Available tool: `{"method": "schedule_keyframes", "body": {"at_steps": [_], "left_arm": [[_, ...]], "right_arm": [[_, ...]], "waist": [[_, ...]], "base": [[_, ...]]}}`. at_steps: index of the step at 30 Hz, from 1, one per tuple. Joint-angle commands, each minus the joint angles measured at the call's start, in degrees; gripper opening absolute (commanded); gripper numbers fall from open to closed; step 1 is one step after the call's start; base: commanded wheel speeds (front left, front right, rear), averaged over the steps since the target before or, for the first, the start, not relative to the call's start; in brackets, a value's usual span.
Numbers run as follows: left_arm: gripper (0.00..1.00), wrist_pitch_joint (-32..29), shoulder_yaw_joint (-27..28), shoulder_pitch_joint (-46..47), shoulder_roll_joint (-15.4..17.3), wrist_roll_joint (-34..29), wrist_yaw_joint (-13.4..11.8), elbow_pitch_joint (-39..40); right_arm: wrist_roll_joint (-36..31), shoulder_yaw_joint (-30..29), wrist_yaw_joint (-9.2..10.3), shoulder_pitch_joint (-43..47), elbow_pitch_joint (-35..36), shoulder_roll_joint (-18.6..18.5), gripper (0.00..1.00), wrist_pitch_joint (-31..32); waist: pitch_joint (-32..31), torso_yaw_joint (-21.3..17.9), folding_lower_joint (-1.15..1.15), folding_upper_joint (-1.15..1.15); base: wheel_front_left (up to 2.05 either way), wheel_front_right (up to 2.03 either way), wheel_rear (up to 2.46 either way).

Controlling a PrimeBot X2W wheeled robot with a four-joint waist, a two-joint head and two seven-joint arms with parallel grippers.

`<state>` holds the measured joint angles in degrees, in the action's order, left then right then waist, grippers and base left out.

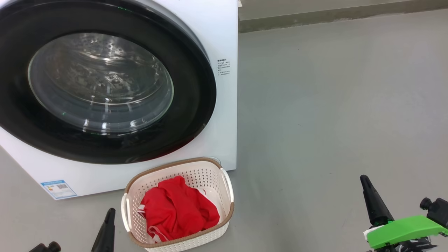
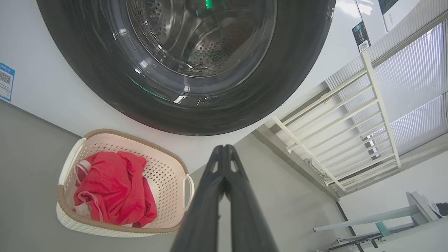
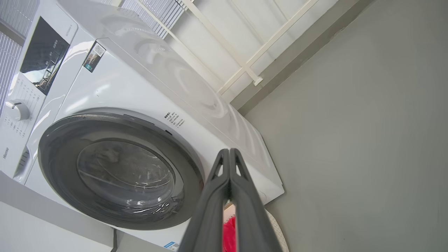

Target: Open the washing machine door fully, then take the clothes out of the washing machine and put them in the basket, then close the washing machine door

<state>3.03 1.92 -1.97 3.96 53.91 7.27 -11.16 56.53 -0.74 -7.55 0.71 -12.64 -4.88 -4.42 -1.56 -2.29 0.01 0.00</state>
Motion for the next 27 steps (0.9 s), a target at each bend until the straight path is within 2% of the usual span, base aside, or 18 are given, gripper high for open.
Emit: {"method": "schedule_keyframes", "body": {"at_steps": [1, 27], "left_arm": [[0.00, -0.4, 1.6, 3.1, 0.2, 1.7, 0.1, 1.1], [0.00, -4.7, 3.0, 5.5, -0.4, 18.8, 0.2, -0.8]], "right_arm": [[1.7, 0.2, 0.04, -3.0, 1.2, -0.4, 0.00, 0.4], [18.0, -2.0, 0.05, -4.8, 0.0, 0.3, 0.00, 4.8]], "waist": [[0.0, 0.1, 0.00, 0.00], [0.8, 1.1, 0.00, 0.00]], "base": [[0.00, 0.00, 0.00], [0.00, 0.00, 0.00]]}}
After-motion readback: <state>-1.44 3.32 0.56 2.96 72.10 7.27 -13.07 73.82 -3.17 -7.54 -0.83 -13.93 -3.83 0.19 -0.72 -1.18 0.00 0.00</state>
